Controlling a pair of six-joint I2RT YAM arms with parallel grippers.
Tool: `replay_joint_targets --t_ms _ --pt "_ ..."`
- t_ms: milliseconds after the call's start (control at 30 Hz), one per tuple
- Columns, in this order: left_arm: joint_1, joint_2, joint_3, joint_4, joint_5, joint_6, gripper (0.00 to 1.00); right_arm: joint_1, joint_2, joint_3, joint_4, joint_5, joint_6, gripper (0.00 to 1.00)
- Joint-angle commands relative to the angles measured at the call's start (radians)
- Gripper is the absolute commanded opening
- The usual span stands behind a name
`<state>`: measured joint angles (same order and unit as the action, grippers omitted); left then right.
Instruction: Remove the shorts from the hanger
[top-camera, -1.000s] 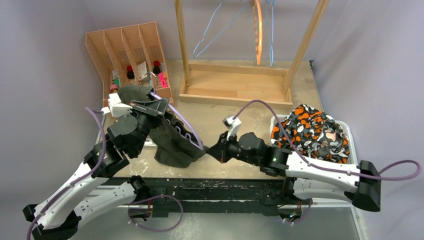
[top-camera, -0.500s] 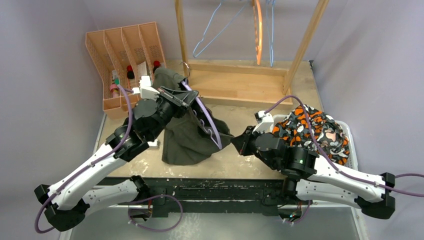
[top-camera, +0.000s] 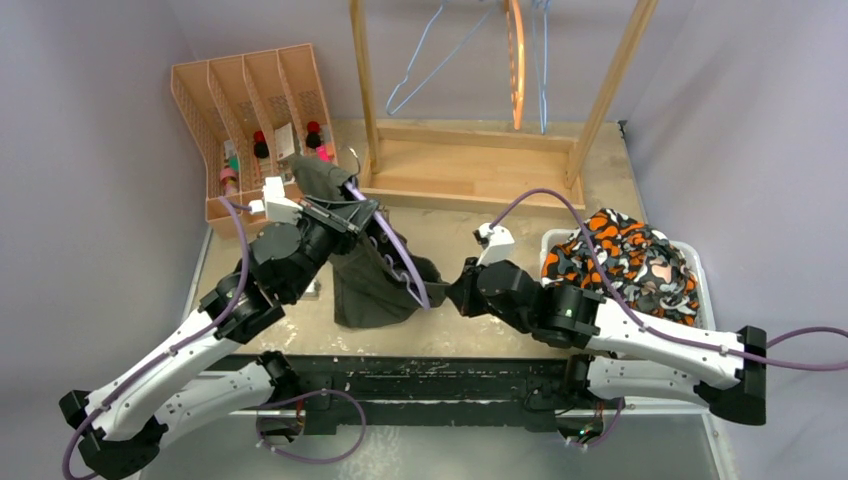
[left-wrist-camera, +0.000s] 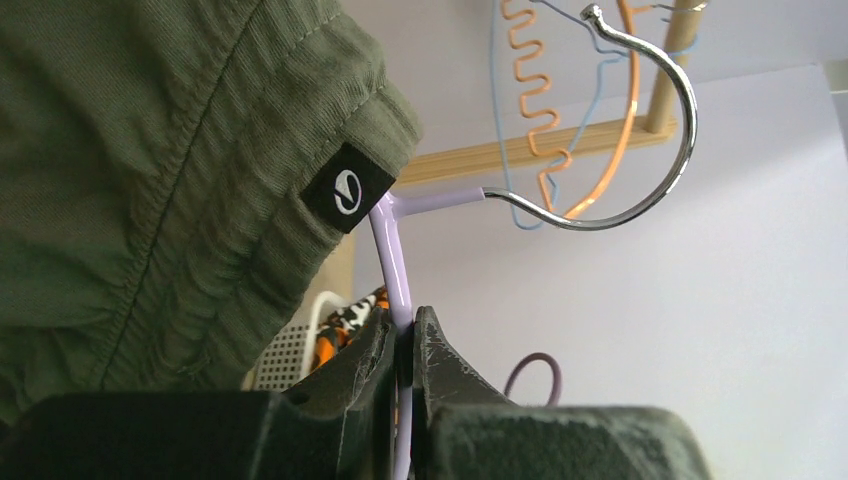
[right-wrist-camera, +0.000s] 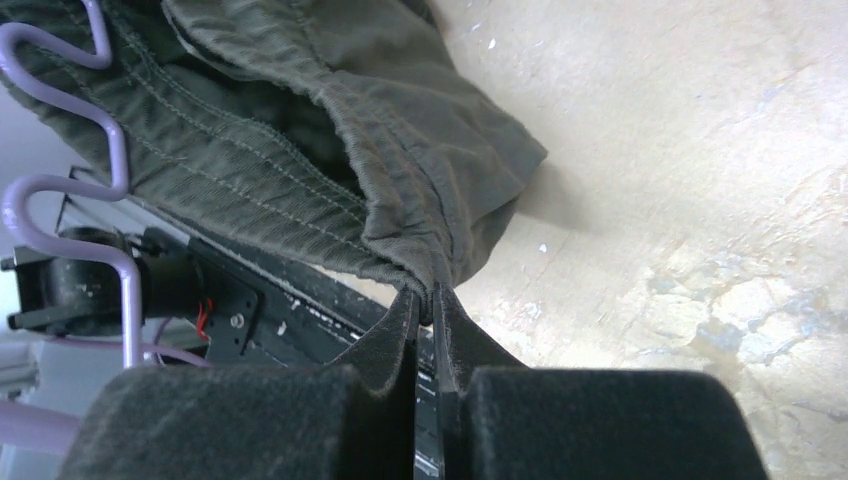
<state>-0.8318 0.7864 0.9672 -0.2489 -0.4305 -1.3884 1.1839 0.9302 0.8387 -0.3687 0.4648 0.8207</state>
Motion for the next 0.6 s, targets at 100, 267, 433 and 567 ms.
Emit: replay_joint_targets --t_ms 100,267,433,567 --pt "0.010 -0.067 -0.035 0.028 -0.131 0.021 0.00 0.001 0.035 0.108 0.000 -0.141 -0.083 0.13" --pt "0.010 -0.062 -0.024 0.002 -0.168 0.045 0.00 0.000 -0.016 0.121 0.066 -0.207 -0.137 0.39" --pt "0.010 -0.059 -0.049 0.015 -0.159 0.015 0.00 0.000 -0.049 0.120 0.163 -0.336 -0.178 0.50" --pt "0.010 -0.057 -0.055 0.021 -0.151 0.005 0.00 0.000 0.009 0.162 0.255 -0.448 -0.203 0.54"
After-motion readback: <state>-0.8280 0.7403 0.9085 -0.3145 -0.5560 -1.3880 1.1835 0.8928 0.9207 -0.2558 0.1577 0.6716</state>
